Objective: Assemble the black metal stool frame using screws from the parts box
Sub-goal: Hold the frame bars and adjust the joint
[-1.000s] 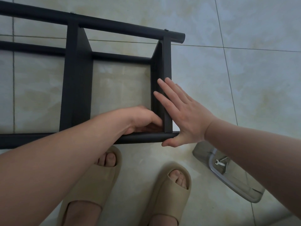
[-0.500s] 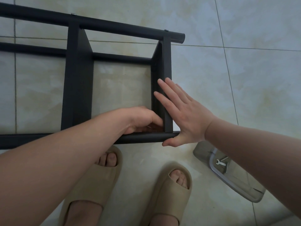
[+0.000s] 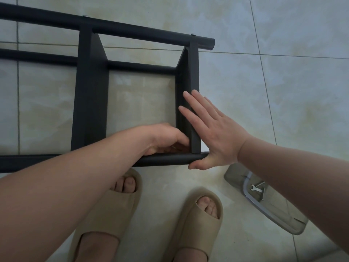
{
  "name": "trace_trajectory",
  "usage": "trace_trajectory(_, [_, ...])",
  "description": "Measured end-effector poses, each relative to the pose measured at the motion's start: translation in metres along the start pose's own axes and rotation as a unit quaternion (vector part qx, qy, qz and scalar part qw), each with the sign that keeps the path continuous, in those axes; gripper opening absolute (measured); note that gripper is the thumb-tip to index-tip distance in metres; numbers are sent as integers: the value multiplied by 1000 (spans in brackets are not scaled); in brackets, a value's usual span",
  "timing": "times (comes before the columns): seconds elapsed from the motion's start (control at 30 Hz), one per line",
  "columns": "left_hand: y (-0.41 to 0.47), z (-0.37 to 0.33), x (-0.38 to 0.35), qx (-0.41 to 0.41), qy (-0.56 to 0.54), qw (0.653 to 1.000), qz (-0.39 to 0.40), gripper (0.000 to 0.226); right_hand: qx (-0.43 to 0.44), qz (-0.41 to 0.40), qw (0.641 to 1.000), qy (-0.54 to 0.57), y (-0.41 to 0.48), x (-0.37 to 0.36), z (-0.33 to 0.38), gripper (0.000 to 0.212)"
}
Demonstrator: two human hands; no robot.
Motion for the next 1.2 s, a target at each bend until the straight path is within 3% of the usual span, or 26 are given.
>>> trace_trajectory(0.1, [0, -2, 1, -19, 22, 1000, -3, 5, 1, 0, 1000, 5, 0, 0, 0, 128])
trace_trajectory(0.4, [1, -1, 1, -20, -25, 999, 11, 11, 1, 0, 1000, -1, 0, 1, 0, 128])
trace_trajectory(0.57, [1, -3, 0, -36, 15, 999, -2, 19, 1, 0, 1000, -5, 0, 0, 0, 128])
trace_trajectory(0.67, [1, -3, -1, -41, 26, 999, 9, 10, 1, 0, 1000, -5, 0, 0, 0, 128])
trace_trajectory(0.87, [1, -1, 0, -27, -11, 999, 15, 12, 1, 0, 1000, -8, 0, 0, 0, 128])
trace_trajectory(1.2, [3, -1, 0, -40, 18, 999, 10, 12, 2, -3, 1000, -4, 0, -1, 0, 128])
Point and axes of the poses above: each hand's wrist, its own y-axis towards the middle knuckle, its own x-axis out of the back of the hand, z = x × y, the point moved 6 cm from there along y, towards the middle knuckle, and after that the axes turned 7 degrees about y, right-handed, at the moved point
